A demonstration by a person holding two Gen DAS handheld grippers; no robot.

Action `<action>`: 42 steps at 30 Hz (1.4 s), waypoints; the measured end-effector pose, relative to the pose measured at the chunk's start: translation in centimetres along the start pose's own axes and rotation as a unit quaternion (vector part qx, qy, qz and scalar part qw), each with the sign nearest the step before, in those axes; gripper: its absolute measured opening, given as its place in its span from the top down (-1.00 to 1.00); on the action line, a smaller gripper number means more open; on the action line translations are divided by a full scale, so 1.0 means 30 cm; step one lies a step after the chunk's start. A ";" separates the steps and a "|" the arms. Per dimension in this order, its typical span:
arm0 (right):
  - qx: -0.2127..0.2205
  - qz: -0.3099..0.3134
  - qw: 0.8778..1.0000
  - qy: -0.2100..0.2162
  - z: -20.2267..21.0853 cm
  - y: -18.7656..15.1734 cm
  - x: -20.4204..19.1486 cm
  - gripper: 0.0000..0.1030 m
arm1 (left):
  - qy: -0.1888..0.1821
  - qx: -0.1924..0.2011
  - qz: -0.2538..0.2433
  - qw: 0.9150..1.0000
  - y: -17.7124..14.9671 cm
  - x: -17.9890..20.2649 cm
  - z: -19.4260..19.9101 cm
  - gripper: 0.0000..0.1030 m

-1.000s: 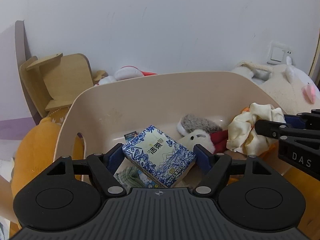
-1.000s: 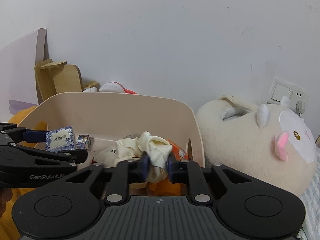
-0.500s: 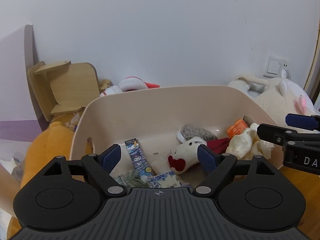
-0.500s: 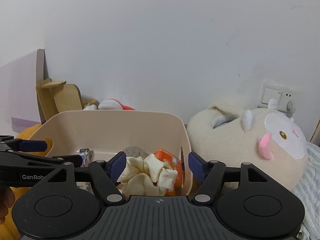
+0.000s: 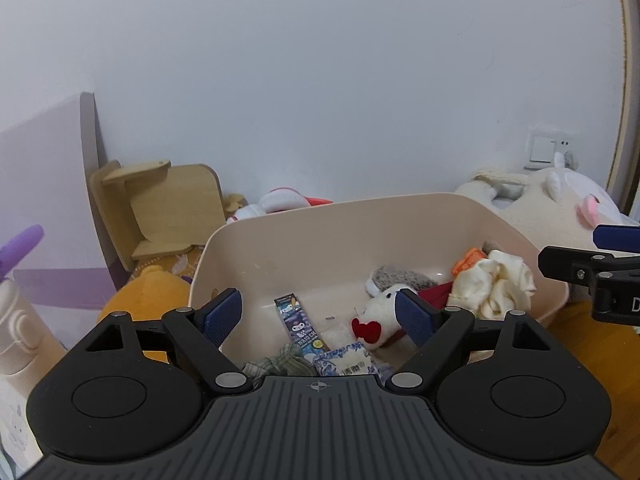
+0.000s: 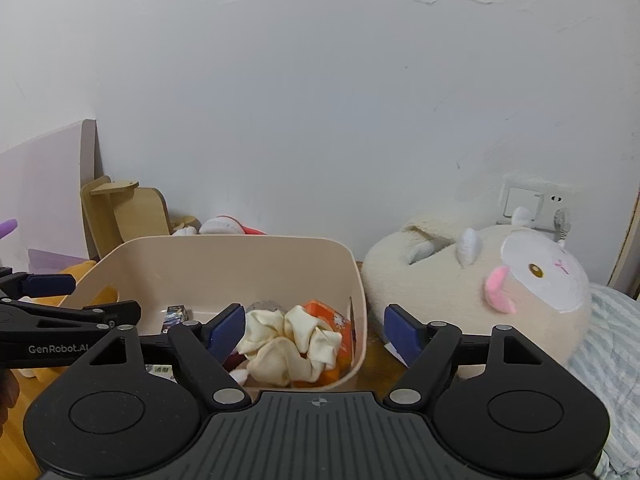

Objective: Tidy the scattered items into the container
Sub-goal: 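Withdraw both tools toward the remaining tissue pack and black box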

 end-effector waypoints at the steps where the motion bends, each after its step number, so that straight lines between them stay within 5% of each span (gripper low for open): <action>1: 0.003 -0.001 1.000 0.000 0.016 -0.007 0.003 -0.59 | -0.003 0.003 -0.001 1.000 -0.006 0.002 0.016 -0.66; 9: 0.038 -0.021 0.999 0.006 0.165 -0.079 0.007 -0.99 | -0.022 0.015 -0.006 1.000 -0.062 0.022 0.142 -0.68; 20: 0.018 -0.030 0.999 0.019 0.255 -0.225 -0.010 -1.00 | -0.039 -0.009 -0.008 0.999 -0.212 0.028 0.221 -0.74; 42: -0.096 0.035 0.994 0.035 0.109 -0.408 -0.085 -1.00 | -0.042 -0.108 -0.059 0.991 -0.411 0.060 0.071 -0.74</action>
Point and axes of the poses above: each gripper's, at about its wrist camera, not at the fingertips, and z roughly against the way its jaws point, x to its right, y to its top, the point moved 2 cm from there along -z, roughly the way its jaws point, and after that the axes turned 10 degrees about z, right-handed, at the moved point
